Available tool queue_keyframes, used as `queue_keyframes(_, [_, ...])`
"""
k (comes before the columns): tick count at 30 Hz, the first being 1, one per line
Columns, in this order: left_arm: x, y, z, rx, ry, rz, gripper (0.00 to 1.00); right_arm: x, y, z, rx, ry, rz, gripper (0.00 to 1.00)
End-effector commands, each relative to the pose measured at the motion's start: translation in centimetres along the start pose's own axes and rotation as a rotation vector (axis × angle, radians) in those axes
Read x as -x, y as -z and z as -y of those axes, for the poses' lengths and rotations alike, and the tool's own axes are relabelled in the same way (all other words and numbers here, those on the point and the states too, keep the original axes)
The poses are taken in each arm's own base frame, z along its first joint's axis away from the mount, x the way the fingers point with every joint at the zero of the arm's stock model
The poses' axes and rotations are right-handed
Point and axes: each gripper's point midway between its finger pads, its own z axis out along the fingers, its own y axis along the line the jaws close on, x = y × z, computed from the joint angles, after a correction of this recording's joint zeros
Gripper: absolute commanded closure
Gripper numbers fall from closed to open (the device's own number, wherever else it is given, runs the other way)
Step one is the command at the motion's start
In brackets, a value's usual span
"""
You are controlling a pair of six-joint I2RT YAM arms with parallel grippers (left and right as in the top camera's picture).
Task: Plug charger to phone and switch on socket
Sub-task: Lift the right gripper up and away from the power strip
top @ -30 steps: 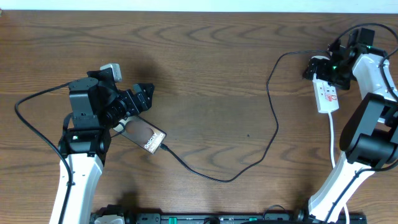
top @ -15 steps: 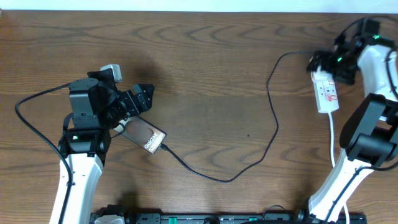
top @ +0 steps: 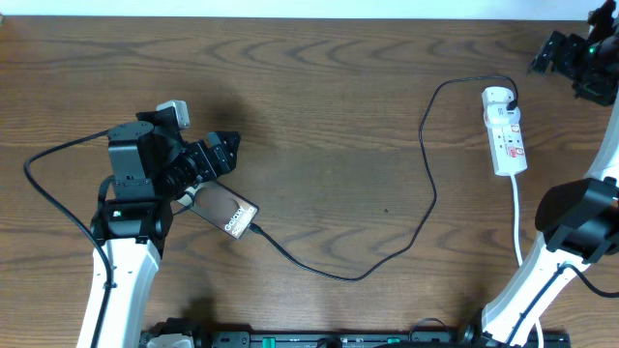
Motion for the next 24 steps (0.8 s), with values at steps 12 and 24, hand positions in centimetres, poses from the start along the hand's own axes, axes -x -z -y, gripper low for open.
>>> queue_keyframes(12, [0.8,0.2,0.3,0.004,-0.027,0.018,0.13,-0.1,0.5,0.1,-0.014,-0.050,0.007,0.01])
queue_keyframes(24, [1.5,2.1,-0.2,0.089,-0.079,0.085,0.13,-0.1,0.5,0.1,-0.015,-0.050,0.007,0.01])
